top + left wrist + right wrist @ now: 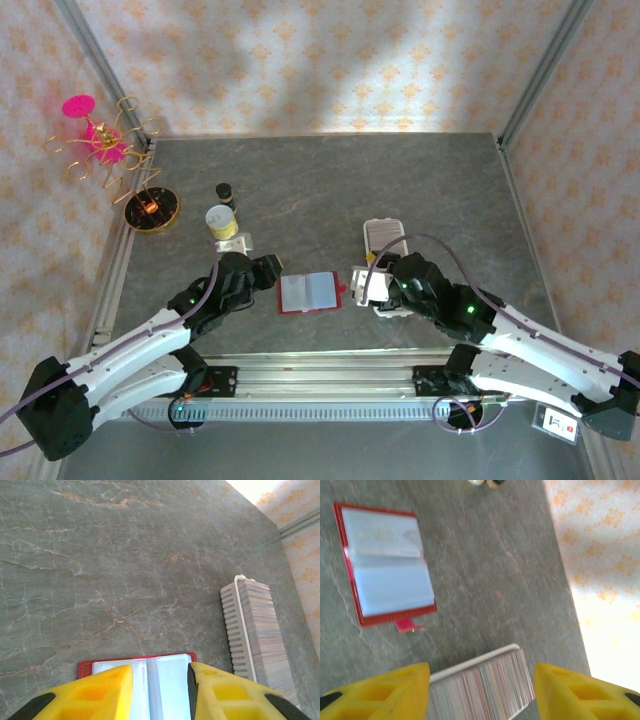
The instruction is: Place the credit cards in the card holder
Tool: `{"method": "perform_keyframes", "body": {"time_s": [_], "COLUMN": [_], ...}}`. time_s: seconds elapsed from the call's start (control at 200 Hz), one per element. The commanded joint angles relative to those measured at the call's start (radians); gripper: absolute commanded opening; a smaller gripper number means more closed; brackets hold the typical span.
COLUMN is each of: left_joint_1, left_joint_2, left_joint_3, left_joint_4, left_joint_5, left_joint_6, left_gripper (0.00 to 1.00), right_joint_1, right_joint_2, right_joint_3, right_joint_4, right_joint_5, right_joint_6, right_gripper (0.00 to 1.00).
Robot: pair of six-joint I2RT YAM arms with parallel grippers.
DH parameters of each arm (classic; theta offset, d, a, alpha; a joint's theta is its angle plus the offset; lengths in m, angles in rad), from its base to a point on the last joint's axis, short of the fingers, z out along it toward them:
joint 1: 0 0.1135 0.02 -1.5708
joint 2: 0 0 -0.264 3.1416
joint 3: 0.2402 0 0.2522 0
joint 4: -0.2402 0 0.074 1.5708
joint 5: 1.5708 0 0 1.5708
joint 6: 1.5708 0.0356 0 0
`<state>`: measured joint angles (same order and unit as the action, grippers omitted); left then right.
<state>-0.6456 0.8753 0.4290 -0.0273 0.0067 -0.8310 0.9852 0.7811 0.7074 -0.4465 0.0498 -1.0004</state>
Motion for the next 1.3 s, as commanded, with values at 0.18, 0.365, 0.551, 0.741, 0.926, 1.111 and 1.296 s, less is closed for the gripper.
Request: {"method": "perform_keyframes", "body": {"time_s": [0.18,0.365,0.551,0.741,0.926,1.111,1.296], "left_joint_1": [0.007,0.008,0.008,0.008,0.008,0.008,0.008], "left_joint_2": [0.016,-0.023,-0.035,-0.044,-0.080,-0.082,-0.082], "left_joint_3": [-0.030,-0.076,-0.096,-0.115,-0.149,-0.162,-0.167], "left_joint_4": [0.059,0.099,0.110,0.105,0.105,0.110,0.103], "left_joint_5": [0.050,0.086,0.106,0.124,0.122,0.130,0.133], "left_joint_6": [0.026,0.002,-0.014,-0.029,-0.050,-0.058,-0.065], "left_gripper": [0.40,0.40,0.41,0.41,0.41,0.41,0.41], "right_joint_1": [-0.019,-0.068,-0.100,-0.145,-0.179,-0.196,-0.200], "right_joint_2": [-0.010,-0.017,-0.018,0.012,0.045,0.095,0.169], "right_joint_3": [-0.122,-0.169,-0.185,-0.228,-0.236,-0.260,-0.255], "right_joint_4": [-0.064,-0.037,-0.037,-0.002,-0.012,0.046,0.073], "right_joint_5": [0.147,0.142,0.122,0.091,0.051,0.027,0.003], "right_joint_6": [-0.130,-0.187,-0.213,-0.246,-0.274,-0.286,-0.291], "right_gripper": [0.56,0.55,0.53,0.55,0.59,0.55,0.53]}}
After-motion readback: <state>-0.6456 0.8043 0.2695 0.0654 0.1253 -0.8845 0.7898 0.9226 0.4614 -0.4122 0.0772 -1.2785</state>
